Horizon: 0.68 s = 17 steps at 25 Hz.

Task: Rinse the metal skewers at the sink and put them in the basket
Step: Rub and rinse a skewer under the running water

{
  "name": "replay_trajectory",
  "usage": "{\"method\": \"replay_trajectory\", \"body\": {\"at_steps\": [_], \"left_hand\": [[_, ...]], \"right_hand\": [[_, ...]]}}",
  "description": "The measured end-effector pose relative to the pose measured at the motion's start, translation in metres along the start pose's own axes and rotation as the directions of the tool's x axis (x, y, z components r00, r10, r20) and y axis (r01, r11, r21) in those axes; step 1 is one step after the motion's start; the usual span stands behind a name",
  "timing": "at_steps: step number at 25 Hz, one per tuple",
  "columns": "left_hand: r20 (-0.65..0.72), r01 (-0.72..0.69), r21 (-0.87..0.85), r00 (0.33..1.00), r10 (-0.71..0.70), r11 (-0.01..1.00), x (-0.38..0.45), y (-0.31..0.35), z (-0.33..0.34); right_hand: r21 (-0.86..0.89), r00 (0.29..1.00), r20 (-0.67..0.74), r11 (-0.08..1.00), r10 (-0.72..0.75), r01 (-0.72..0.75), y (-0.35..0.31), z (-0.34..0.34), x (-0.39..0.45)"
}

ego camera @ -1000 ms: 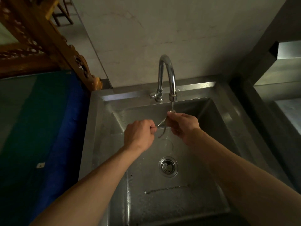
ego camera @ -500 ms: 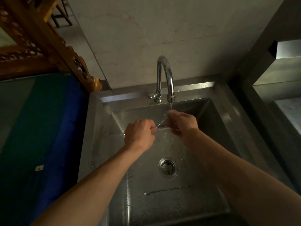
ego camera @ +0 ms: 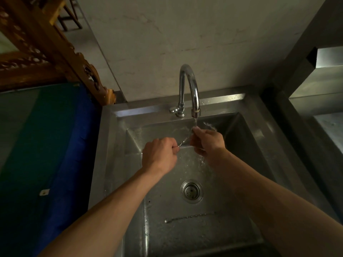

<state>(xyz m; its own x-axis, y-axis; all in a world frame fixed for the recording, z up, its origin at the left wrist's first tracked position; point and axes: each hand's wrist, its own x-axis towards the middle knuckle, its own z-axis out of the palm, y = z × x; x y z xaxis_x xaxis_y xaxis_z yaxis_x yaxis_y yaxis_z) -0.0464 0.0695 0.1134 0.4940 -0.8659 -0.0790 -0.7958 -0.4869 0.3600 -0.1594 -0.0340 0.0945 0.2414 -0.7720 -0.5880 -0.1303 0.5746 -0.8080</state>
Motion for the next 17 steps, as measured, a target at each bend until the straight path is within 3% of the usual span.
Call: {"method": "replay_trajectory", "body": {"at_steps": [3,8,12,17], "left_hand": [[0.004,0.001,-0.012,1.0,-0.001,1.0,0.0,-0.0018,-0.0004],[-0.075,-0.042,0.004,0.996,0.042,0.999,-0.0038,-0.0017,0.0021],[-0.128,-0.064,0.014,0.99,0.065,0.998,-0.0043,-0.0034,0.0005],[-0.115,-0.016,0.026,0.993,0.019,1.0,-0.0045,-0.0033,-0.0022]], "right_hand": [[-0.011,0.999,0.039,1.0,0.006,-0.005,-0.0011,0.0002,-0.0006],[-0.009,0.999,-0.024,1.0,-0.021,0.02,-0.0015,0.0002,-0.0038],[0.07,0.999,-0.01,0.997,0.044,-0.043,-0.0038,0.003,-0.0052],[0.129,1.0,0.018,0.991,0.019,-0.022,-0.0067,0.0073,-0.0078]]}}
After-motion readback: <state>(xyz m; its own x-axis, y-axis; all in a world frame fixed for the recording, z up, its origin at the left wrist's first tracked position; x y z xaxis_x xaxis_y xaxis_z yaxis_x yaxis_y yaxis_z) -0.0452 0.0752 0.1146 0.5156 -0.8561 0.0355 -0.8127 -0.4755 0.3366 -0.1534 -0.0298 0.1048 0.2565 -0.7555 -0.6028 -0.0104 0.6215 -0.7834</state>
